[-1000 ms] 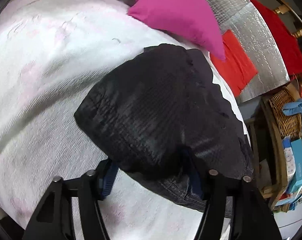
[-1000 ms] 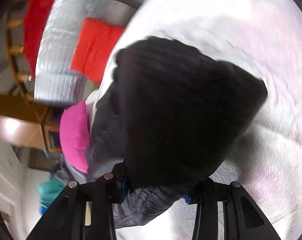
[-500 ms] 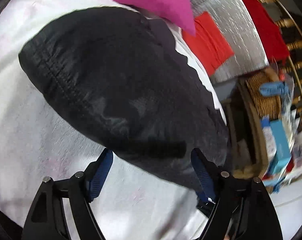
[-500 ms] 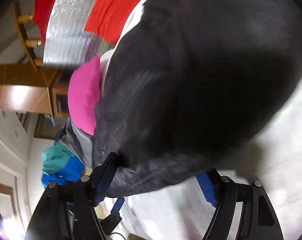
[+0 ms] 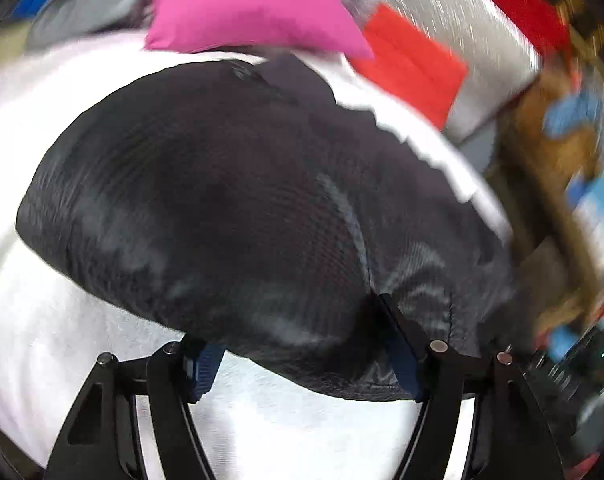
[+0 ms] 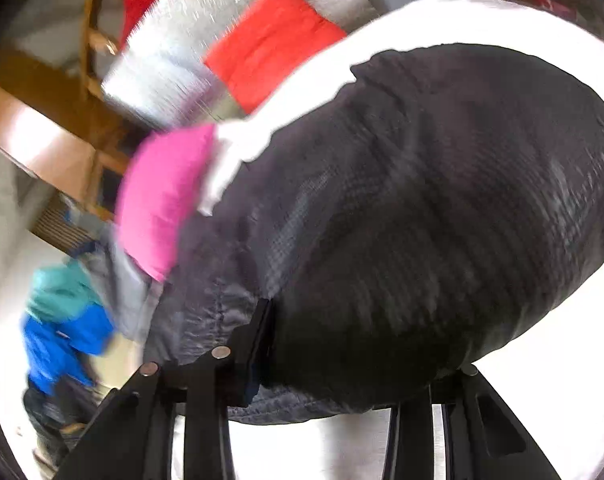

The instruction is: Fold large clothes

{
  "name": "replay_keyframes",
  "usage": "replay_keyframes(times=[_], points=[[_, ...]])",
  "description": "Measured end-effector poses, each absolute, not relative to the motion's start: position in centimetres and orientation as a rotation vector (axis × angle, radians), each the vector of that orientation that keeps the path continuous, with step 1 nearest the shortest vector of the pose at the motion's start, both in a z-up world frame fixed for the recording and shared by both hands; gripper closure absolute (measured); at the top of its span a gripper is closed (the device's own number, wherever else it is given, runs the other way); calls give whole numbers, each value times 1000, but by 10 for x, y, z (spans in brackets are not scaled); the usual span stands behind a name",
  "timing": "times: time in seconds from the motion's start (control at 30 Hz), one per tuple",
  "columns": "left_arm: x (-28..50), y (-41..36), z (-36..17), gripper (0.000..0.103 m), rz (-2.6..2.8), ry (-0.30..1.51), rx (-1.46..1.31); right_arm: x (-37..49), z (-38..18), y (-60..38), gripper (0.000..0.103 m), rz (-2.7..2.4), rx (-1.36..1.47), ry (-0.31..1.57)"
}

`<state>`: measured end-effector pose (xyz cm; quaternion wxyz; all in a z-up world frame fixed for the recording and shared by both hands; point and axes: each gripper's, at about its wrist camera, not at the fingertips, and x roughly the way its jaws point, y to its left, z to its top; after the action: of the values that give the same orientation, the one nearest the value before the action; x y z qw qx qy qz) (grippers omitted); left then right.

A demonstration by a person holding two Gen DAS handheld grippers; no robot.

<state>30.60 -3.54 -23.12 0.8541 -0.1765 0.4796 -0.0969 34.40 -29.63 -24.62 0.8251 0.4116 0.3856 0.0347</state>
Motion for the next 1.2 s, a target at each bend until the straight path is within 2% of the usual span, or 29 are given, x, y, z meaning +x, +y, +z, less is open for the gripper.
replay_keyframes(times=[0.17, 0.23, 0.33, 0.53, 0.67, 0.7, 0.73, 0.83, 0.87, 0.93, 1.0, 1.1, 1.2], points=[[304, -31, -232, 30, -208, 1018, -375, 334, -253, -316, 62, 136, 1020, 828], [299, -27, -232, 30, -207, 1019, -361, 325, -262, -328, 48, 133, 1081, 842], [291, -27, -228, 30, -205, 1010, -317, 306, -271, -356, 38, 94, 1165, 830], [283, -34, -221, 29, -191, 994, -242, 277, -285, -413, 27, -130, 1272, 773], [280, -38, -221, 29, -182, 989, -218, 285, -290, -426, 27, -116, 1274, 759], [280, -37, -221, 29, -181, 988, -217, 285, -287, -425, 31, -126, 1228, 749], [280, -38, -221, 28, -180, 987, -217, 286, -282, -423, 43, -135, 1193, 739], [278, -39, -220, 28, -179, 982, -204, 285, -265, -413, 56, -163, 1085, 691], [280, -40, -220, 28, -179, 981, -201, 282, -257, -410, 58, -165, 1054, 659], [282, -41, -220, 28, -179, 979, -197, 283, -246, -404, 58, -169, 1004, 625], [283, -41, -220, 28, -179, 981, -194, 289, -250, -401, 58, -195, 966, 679], [282, -41, -221, 28, -178, 984, -193, 292, -278, -412, 51, -185, 1086, 788], [283, -41, -220, 28, -176, 983, -192, 284, -280, -420, 45, -159, 1151, 777]])
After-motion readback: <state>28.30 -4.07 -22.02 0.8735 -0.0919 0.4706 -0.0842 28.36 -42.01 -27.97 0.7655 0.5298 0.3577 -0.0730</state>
